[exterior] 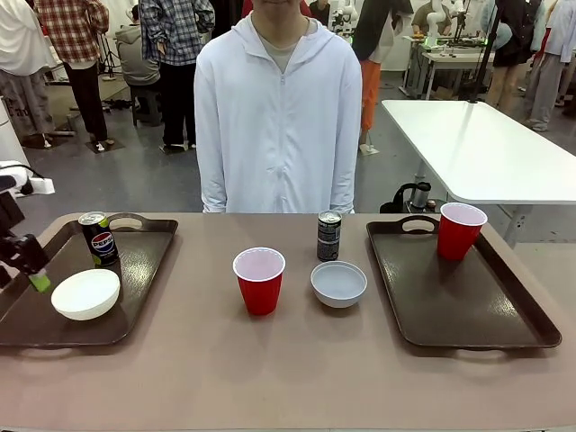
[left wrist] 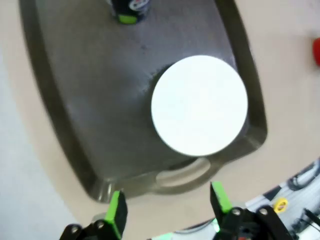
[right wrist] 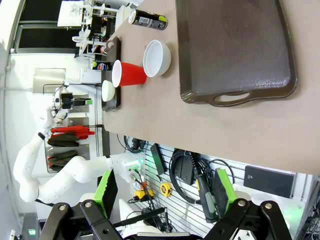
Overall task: Prepare tableware on both trays.
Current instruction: Pick up a Picnic Bowl from the table and place it on a Handle tray.
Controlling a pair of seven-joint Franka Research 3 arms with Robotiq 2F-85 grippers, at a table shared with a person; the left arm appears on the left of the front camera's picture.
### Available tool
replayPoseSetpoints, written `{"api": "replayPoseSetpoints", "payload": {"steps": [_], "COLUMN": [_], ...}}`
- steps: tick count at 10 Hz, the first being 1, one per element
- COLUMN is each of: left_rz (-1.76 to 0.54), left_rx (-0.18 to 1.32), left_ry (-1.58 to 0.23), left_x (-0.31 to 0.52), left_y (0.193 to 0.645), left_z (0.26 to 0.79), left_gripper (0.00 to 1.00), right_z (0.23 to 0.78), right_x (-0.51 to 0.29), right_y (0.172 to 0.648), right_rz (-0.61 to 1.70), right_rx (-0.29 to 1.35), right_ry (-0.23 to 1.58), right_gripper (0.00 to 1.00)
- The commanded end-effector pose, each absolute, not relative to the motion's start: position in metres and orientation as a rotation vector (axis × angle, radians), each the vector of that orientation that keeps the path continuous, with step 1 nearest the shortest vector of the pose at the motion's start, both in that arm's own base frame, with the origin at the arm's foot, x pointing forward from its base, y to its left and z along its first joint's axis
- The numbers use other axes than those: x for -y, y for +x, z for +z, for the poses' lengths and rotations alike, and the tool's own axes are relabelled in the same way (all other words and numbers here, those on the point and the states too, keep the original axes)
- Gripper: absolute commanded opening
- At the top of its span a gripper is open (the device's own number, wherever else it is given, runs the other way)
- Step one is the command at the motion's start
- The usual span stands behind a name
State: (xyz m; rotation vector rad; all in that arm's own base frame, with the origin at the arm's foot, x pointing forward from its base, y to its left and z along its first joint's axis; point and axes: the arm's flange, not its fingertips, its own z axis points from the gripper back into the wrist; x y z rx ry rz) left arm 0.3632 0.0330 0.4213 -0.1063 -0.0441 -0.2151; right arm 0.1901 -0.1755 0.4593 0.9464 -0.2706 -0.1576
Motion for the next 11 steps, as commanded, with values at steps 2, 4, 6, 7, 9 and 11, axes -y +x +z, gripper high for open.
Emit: {"api": "replayPoseSetpoints", "payload": {"steps": [2,4,6,7,9,11], "left_rz": [-0.182,-0.210,-0.210,-0.210,-0.204,-0.319], "left_rx": [0.100,0.065,0.065,0.065,0.060,0.001], "left_ry": [-0.074,-0.089,-0.089,-0.089,-0.090,-0.442], "left_x": [-0.028,-0.034,-0.034,-0.034,-0.033,-0.067], "left_y": [0.324,0.357,0.357,0.357,0.356,0.370], "left_z": [0.423,0.435,0.435,0.435,0.435,0.455], "left_gripper": [0.96,0.96,0.96,0.96,0.96,0.96], "right_z": [0.460,0.460,0.460,0.460,0.460,0.460], "right_x": [0.175,0.175,0.175,0.175,0.175,0.175], "right_y": [0.191,0.191,0.191,0.191,0.191,0.191], "right_rz": [-0.156,-0.156,-0.156,-0.156,-0.156,-0.156], "right_rx": [0.275,0.275,0.275,0.275,0.275,0.275], "right_ry": [0.961,0.961,0.961,0.961,0.961,0.961], "right_gripper": [1.00,1.00,1.00,1.00,1.00,1.00]}}
